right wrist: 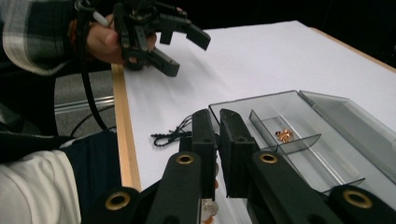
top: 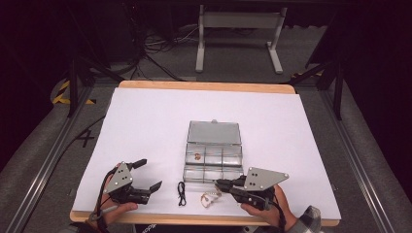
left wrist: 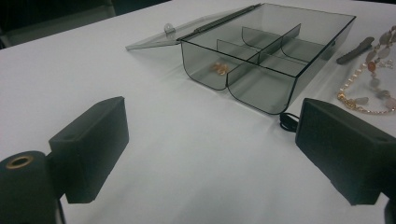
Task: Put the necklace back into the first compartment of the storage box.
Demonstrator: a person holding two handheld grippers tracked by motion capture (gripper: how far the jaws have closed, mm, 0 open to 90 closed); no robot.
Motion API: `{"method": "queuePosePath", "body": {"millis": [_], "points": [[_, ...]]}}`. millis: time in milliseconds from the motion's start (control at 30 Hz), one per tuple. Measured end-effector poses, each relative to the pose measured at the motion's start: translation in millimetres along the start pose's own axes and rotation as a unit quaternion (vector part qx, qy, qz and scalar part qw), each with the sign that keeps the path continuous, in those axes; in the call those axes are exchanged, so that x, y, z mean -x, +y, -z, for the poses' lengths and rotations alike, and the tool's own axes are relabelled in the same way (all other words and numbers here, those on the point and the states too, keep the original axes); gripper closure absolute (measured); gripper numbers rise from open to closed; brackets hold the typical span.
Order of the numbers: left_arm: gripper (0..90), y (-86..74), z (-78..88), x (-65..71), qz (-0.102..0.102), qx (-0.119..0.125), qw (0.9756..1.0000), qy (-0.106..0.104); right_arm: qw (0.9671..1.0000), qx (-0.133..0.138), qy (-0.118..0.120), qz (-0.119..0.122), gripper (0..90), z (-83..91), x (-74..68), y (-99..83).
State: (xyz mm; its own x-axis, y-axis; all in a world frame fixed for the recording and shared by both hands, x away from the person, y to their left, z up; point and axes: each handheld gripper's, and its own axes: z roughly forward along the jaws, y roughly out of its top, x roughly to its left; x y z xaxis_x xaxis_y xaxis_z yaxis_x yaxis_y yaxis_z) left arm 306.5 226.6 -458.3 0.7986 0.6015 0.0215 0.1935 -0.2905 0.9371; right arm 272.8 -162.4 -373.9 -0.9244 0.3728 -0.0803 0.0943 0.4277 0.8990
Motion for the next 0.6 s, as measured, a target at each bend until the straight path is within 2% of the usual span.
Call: {"method": "queuePosePath", "body": {"millis": [400, 600], "points": [[10.5, -0.3, 0.3, -1.4, 0.003, 0.005, 1.0, 0.0, 0.999, 0.045, -0.007, 0.003, 85.8, 17.4, 2.2, 27.4], [10.1, -0.1, -0.1, -1.5, 0.004, 0.004, 1.0, 0.0, 0.9977, 0.063, -0.019, 0.015, 85.9, 28.0, 4.2, 47.5]]}}
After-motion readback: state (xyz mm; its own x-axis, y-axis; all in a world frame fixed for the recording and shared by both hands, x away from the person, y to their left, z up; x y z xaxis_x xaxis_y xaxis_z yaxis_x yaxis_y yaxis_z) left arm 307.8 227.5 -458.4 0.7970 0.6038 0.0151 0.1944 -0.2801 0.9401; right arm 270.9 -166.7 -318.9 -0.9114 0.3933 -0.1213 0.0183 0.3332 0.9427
